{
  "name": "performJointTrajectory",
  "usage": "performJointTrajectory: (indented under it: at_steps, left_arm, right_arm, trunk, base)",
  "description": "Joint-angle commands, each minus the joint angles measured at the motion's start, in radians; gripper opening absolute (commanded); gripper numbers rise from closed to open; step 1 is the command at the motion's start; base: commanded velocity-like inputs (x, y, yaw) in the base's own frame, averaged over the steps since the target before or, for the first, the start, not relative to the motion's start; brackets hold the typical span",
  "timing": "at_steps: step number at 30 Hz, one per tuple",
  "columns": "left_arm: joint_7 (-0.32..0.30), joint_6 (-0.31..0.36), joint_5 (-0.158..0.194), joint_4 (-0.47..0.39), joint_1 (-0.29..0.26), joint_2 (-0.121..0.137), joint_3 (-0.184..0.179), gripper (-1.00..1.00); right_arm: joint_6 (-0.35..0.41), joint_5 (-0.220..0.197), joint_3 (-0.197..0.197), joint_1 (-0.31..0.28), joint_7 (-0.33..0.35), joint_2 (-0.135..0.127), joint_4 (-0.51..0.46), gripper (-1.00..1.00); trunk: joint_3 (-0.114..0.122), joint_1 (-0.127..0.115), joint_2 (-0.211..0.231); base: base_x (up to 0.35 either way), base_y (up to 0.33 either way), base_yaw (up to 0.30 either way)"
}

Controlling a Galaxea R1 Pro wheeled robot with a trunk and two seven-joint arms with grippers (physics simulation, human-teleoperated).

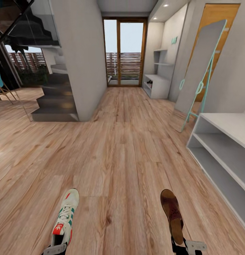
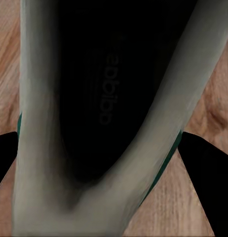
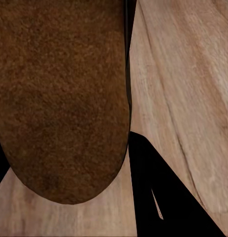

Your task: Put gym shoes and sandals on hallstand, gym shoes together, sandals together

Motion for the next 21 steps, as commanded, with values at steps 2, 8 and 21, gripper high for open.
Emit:
performJointTrajectory:
  at_steps: [2, 8, 21]
  left_arm:
    - [-0.009, -0.001, 0.007, 0.001, -0.001, 0.0, 0.003, -1.0]
    - [-0.01, -0.001, 0.006, 0.001, -0.001, 0.0, 0.004, -1.0]
    - [-0.009, -0.003, 0.01, -0.001, -0.001, 0.001, 0.014, -1.0]
  right_arm:
    - [-0.003, 0.007, -0.007, -0.001, 0.002, 0.001, 0.001, -1.0]
    - [-0.003, 0.007, -0.007, -0.001, 0.002, 0.001, 0.002, -1.0]
    - [-0.003, 0.008, -0.009, -0.001, 0.003, 0.001, -0.003, -1.0]
  trunk:
    - [0.002, 0.0, 0.0]
    - [0.011, 0.0, 0.0]
    - [0.013, 0.0, 0.0]
  base:
    - [0.339, 0.0, 0.0]
    - [0.339, 0.0, 0.0]
    - [0.34, 0.0, 0.0]
